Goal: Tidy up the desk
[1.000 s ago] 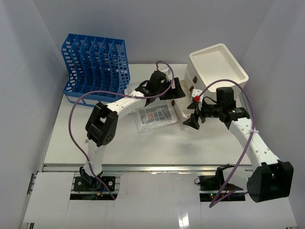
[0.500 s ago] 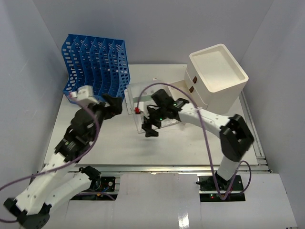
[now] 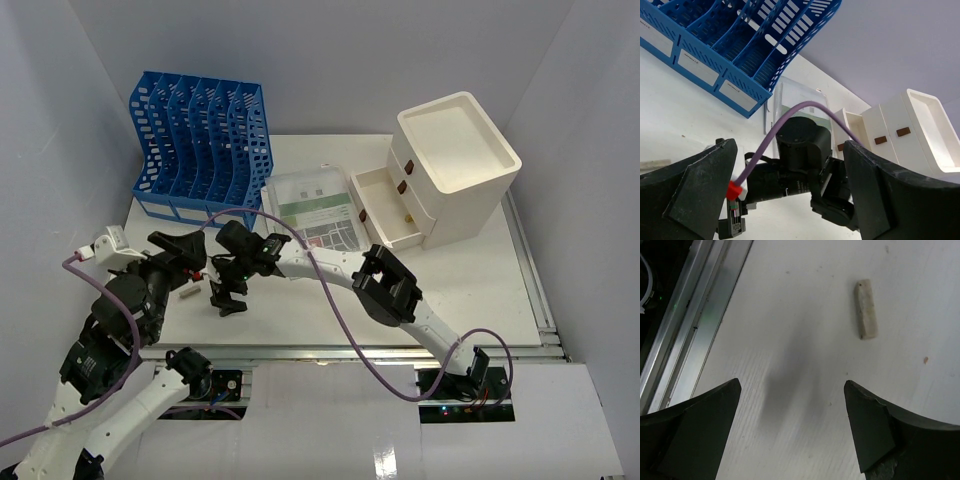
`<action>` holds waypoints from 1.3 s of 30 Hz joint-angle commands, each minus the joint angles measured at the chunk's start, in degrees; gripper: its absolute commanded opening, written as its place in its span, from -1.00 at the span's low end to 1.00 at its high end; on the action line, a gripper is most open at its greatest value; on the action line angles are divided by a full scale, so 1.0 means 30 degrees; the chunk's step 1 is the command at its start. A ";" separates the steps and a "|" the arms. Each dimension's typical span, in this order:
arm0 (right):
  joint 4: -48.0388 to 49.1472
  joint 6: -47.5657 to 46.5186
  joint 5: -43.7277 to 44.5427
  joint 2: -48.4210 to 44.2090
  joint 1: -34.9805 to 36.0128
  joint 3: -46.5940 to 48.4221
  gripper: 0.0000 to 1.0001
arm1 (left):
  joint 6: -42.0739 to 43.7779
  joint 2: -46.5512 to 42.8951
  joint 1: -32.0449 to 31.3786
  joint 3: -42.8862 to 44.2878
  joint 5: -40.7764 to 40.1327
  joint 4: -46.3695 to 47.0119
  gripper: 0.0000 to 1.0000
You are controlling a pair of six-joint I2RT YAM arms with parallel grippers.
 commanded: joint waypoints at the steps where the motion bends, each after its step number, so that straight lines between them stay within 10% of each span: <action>1: 0.3317 -0.4532 -0.2317 0.0603 -0.0292 0.0010 0.80 | -0.0335 -0.0221 -0.0005 0.0762 0.0498 -0.1227 0.96; 15: 0.6369 -0.2241 0.0297 0.4775 0.0044 0.4274 0.99 | -0.1307 -0.1058 0.0007 -0.0134 0.1425 -0.1383 0.96; 39: 0.7714 -0.0205 -0.1095 0.4582 0.0303 0.3348 -0.85 | -0.3051 -0.1841 0.0007 -0.1050 0.2379 -0.2122 0.96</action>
